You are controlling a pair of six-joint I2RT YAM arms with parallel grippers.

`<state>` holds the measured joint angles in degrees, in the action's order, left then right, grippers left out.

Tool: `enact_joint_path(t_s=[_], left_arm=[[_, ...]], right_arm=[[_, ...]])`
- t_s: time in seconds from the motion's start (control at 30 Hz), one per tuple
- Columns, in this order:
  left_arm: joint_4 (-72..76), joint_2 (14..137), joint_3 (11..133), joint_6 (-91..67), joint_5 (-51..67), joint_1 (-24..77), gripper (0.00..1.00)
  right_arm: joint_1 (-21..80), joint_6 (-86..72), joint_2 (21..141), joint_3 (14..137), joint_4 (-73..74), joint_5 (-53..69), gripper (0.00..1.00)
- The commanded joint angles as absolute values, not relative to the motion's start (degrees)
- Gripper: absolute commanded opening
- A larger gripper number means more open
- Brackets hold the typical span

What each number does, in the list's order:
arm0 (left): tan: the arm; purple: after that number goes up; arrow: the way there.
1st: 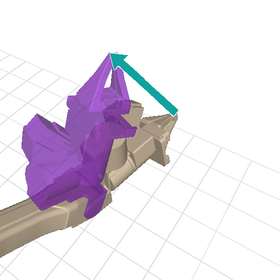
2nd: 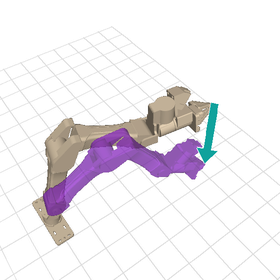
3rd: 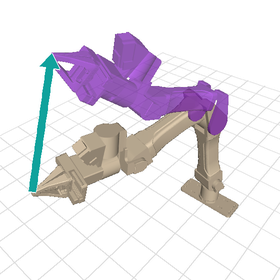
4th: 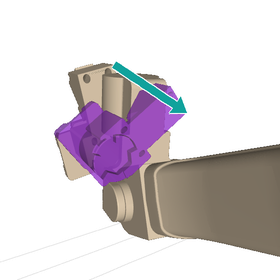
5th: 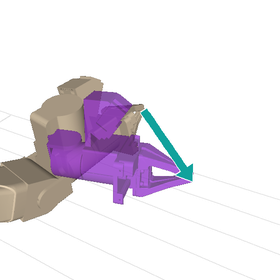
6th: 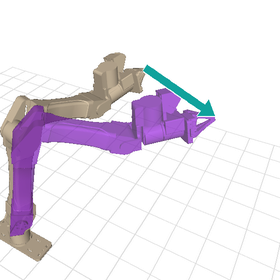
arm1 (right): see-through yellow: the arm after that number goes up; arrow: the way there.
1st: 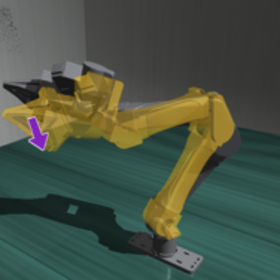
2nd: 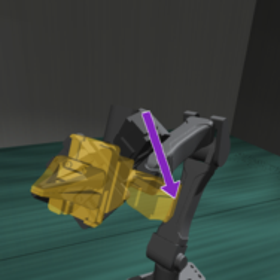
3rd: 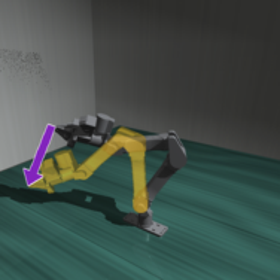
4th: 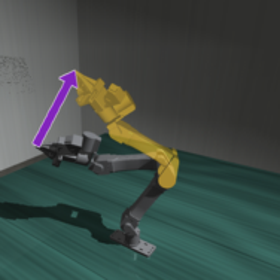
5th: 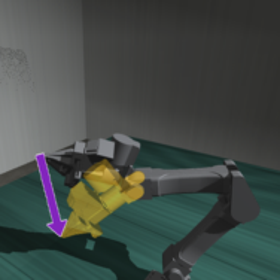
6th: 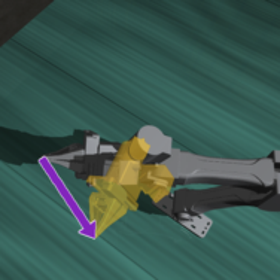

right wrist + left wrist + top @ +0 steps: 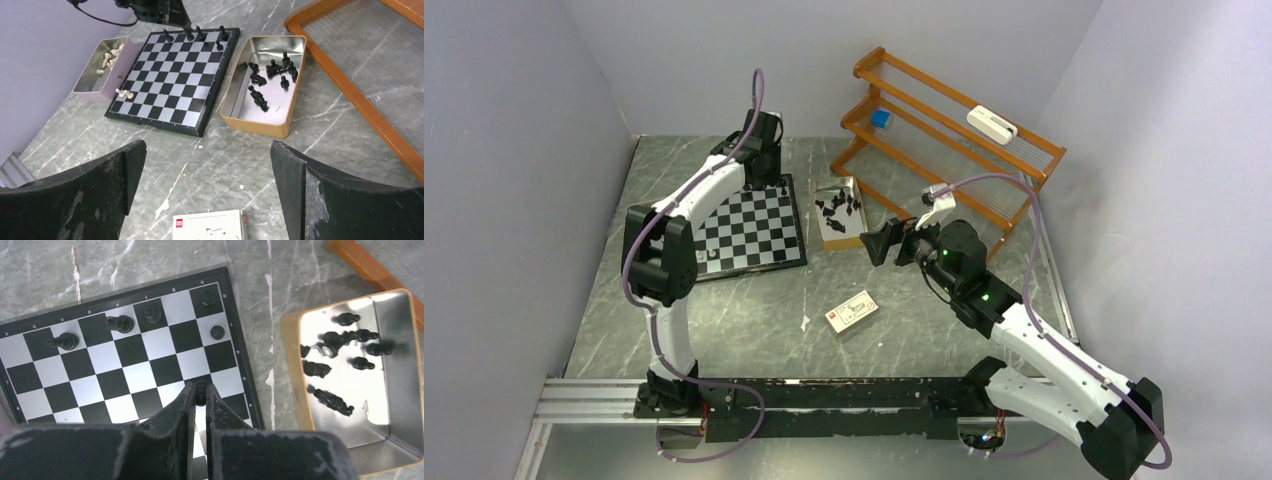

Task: Set up the chess pieces on the board
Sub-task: Place the chess piece on the chessboard.

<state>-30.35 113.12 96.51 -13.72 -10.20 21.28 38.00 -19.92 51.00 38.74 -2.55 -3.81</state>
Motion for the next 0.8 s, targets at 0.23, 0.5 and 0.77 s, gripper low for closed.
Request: enact_joint_path(t_s=[0.23, 0.5, 0.77], left_arm=[[-29.6, 120.6, 99.1, -13.5, -10.6, 18.3, 0.12], [-28.5, 123.3, 100.6, -13.1, -10.5, 17.6, 0.12], [-27.4, 125.1, 101.6, -13.1, -9.2, 17.0, 0.12]], right_arm=[[38.1, -20.1, 50.0, 38.1, -4.6, -3.6, 1.0], [38.1, -20.1, 50.1, 38.1, -4.3, -4.0, 1.0], [38.1, -20.1, 50.2, 38.2, -4.3, -4.1, 1.0]])
